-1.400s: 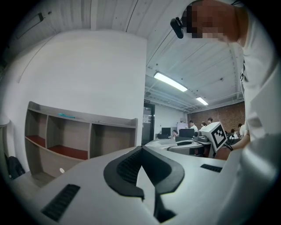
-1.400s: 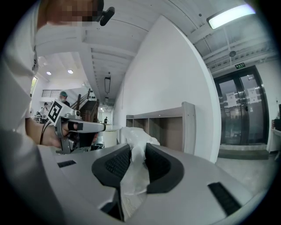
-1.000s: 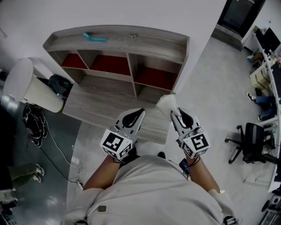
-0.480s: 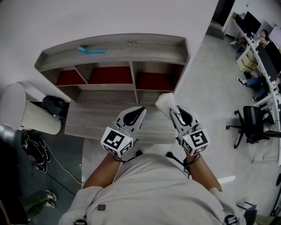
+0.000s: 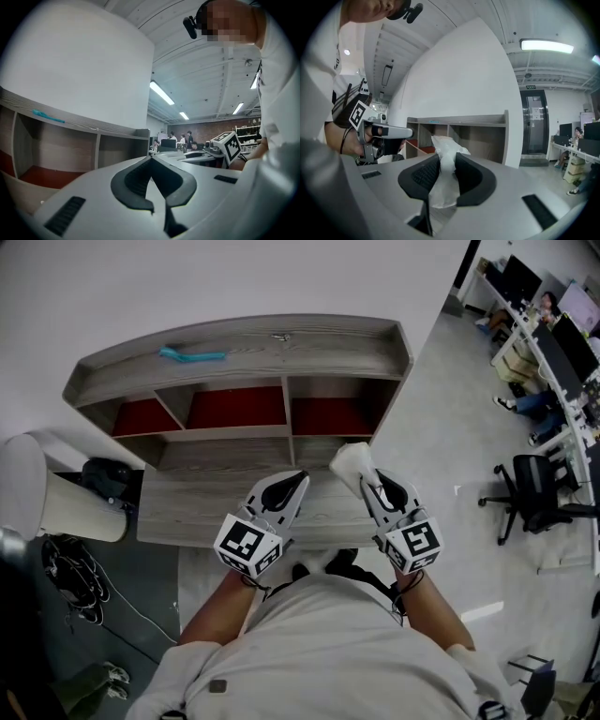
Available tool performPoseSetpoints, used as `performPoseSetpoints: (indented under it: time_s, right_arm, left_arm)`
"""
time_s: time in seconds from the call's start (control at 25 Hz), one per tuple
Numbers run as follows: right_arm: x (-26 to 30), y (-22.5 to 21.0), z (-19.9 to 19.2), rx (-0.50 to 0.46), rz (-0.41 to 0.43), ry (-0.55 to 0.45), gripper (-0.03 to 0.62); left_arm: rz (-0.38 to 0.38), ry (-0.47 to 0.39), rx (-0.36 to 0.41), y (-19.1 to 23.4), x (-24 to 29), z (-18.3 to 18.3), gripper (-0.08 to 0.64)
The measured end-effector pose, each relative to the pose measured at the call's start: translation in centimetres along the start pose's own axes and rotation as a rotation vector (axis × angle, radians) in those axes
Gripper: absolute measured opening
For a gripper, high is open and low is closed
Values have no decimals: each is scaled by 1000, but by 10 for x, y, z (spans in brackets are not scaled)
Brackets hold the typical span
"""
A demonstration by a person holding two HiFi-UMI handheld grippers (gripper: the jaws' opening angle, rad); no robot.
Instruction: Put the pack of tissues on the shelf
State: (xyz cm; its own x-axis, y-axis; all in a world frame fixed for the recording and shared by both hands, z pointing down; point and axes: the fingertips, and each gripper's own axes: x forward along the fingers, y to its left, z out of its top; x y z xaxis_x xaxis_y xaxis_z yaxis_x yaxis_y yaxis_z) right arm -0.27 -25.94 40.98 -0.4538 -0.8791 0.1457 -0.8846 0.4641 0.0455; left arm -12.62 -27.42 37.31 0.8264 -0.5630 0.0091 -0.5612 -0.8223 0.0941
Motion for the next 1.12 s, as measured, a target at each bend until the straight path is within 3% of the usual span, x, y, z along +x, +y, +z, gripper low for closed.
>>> performPoseSetpoints:
  time_s: [0.36,1.12]
  right_arm:
    - [40,-23,-18,48,28,15,107]
    - [147,-67,-73,45,78,92,108]
  left_arm:
    - [39,20,-6,19,21,-11,15]
    - [110,92,-46,90,80,-51,15]
